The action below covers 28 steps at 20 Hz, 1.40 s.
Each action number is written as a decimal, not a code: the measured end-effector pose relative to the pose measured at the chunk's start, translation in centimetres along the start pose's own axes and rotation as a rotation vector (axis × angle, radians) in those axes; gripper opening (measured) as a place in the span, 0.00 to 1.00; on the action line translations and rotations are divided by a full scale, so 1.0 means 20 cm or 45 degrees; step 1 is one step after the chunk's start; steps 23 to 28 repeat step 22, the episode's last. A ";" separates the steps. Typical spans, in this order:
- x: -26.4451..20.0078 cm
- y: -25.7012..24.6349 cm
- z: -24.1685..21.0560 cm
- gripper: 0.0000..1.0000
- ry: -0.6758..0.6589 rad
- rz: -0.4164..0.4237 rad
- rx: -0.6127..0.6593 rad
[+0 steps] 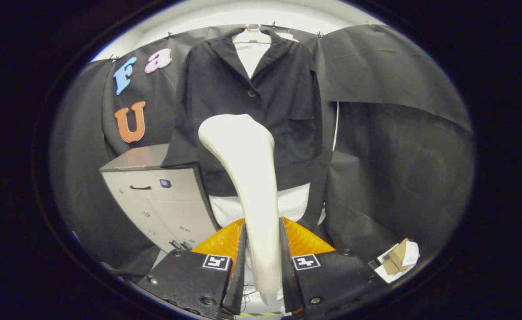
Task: Iron the clothes twice with a garment steamer, once on the left side and once on the right side.
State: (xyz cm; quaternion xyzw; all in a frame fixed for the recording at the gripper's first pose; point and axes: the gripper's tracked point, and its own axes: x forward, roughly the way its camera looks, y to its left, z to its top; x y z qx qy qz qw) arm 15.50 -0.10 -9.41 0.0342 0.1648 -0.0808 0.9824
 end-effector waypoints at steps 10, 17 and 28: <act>-0.46 0.18 -0.21 0.38 0.009 0.051 0.011; -0.54 0.20 -0.24 0.38 -0.001 0.071 -0.008; -0.56 0.22 -0.24 0.38 -0.004 0.094 -0.021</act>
